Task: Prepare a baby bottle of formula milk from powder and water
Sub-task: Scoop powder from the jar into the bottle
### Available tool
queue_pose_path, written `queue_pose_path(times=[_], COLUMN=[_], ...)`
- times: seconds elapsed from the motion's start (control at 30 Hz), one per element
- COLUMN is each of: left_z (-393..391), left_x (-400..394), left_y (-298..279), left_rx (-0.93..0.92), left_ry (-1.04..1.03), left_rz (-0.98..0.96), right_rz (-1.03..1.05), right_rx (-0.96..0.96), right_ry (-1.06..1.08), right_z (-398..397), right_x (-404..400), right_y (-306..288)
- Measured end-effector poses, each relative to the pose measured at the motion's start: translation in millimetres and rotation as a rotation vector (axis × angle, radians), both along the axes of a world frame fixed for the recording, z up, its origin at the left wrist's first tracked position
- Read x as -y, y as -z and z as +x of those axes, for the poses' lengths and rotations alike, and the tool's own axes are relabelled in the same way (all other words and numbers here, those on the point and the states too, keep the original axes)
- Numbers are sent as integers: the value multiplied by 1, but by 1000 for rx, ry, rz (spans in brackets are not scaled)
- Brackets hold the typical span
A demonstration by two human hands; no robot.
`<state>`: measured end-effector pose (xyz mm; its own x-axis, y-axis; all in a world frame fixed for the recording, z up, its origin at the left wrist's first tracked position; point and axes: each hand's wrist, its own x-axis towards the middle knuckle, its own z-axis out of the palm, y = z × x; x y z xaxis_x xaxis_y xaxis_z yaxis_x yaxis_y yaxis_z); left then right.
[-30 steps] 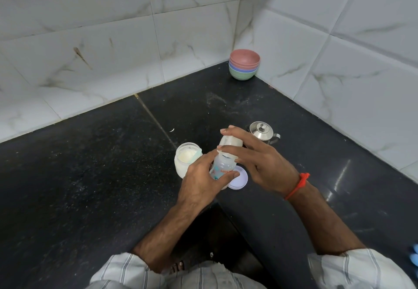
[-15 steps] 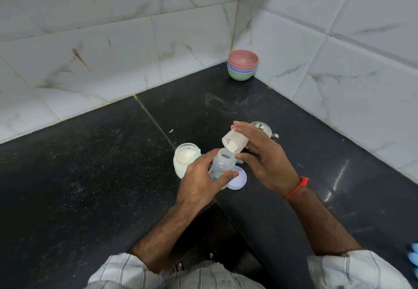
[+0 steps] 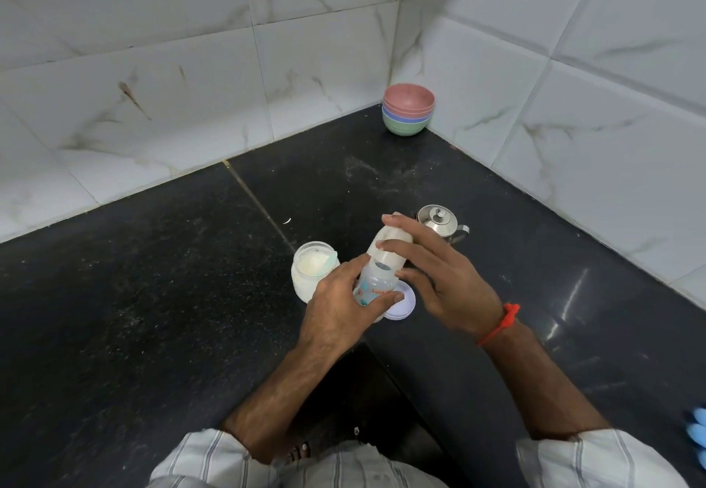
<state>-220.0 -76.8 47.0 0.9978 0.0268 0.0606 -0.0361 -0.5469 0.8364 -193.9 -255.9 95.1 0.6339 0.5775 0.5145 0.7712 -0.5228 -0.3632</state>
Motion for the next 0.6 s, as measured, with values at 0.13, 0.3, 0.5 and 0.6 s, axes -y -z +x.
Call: queue_pose_path(times=[0.13,0.3,0.5,0.6], left_z=[0,1,1,0], left_x=[0,-1,-2,-1], left_y=[0,-1,0,1], left_rx=[4,19,37,36], left_ry=[-1,3,16,11], left_rz=[-13,-15,-21,-9], right_rz=[2,34,80,83], right_rx=[0,-12,-21,-56], right_ry=[-44,-7,35,25], right_z=[-3,-1,-3,-4], right_x=[-2,-2,-1,-1], right_y=[-2,1,-3,1])
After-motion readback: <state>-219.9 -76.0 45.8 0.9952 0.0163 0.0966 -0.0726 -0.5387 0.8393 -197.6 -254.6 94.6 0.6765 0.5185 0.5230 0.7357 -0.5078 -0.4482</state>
